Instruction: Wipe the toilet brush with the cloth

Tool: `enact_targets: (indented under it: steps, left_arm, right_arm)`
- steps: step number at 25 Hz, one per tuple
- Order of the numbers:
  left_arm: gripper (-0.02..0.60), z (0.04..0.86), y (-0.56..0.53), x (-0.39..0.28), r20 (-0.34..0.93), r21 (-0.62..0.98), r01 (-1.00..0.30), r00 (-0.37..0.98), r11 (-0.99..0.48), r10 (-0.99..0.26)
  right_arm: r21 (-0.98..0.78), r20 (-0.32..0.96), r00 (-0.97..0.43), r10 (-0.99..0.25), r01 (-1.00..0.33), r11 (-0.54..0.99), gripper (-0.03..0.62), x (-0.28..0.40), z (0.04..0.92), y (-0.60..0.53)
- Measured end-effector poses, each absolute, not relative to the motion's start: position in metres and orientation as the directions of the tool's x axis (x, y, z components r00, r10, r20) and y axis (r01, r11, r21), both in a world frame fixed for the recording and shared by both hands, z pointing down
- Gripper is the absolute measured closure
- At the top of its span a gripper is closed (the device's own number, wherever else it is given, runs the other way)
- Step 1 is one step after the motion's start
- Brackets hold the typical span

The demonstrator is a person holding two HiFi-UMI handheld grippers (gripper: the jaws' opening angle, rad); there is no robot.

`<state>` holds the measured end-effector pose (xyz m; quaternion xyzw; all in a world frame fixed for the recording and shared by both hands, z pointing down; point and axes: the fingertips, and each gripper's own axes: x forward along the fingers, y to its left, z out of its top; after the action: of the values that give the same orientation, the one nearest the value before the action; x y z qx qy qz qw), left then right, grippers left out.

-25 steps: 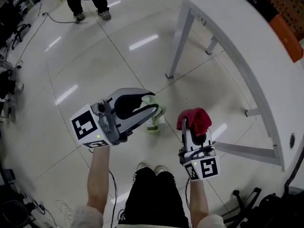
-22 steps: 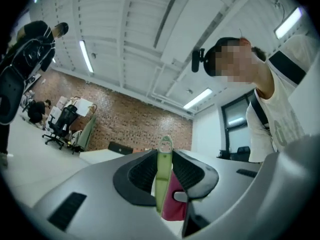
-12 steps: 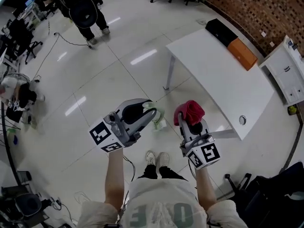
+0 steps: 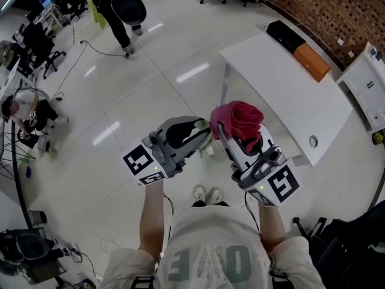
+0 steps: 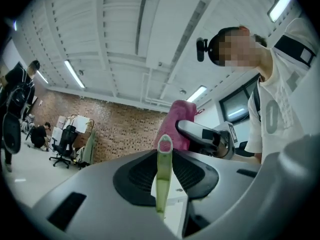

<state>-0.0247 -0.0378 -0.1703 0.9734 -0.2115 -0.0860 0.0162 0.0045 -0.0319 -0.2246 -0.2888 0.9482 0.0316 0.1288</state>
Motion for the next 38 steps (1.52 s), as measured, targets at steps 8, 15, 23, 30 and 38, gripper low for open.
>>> enact_targets:
  steps: [8,15,23,30,38]
  left_arm:
    - [0.48,-0.204,-0.032,-0.024,-0.233,0.087,-0.394,0.885,-0.915,-0.404]
    - [0.48,-0.249,-0.037,-0.034,-0.324,0.109,-0.377,0.861,-0.92,-0.392]
    - [0.48,-0.271,-0.037,-0.04,-0.369,0.117,-0.424,0.821,-0.898,-0.436]
    - [0.48,-0.289,-0.052,-0.063,-0.37,0.101,-0.496,0.786,-0.862,-0.496]
    - [0.48,-0.278,-0.065,-0.081,-0.381,0.157,-0.592,0.702,-0.79,-0.602]
  right_arm:
    - [-0.025,-0.179,-0.801,-0.572,-0.577,0.816,0.562,0.011,-0.192,-0.035]
    - [-0.178,-0.126,-0.803,-0.582,-0.559,0.81,0.563,0.008,-0.139,-0.046]
    - [-0.36,-0.144,-0.816,-0.56,-0.484,0.797,0.563,-0.018,-0.084,-0.04]
    - [-0.359,-0.126,-0.802,-0.584,-0.512,0.781,0.563,-0.035,-0.079,-0.048]
    - [-0.211,-0.006,-0.802,-0.598,-0.583,0.784,0.563,-0.061,-0.078,-0.032]
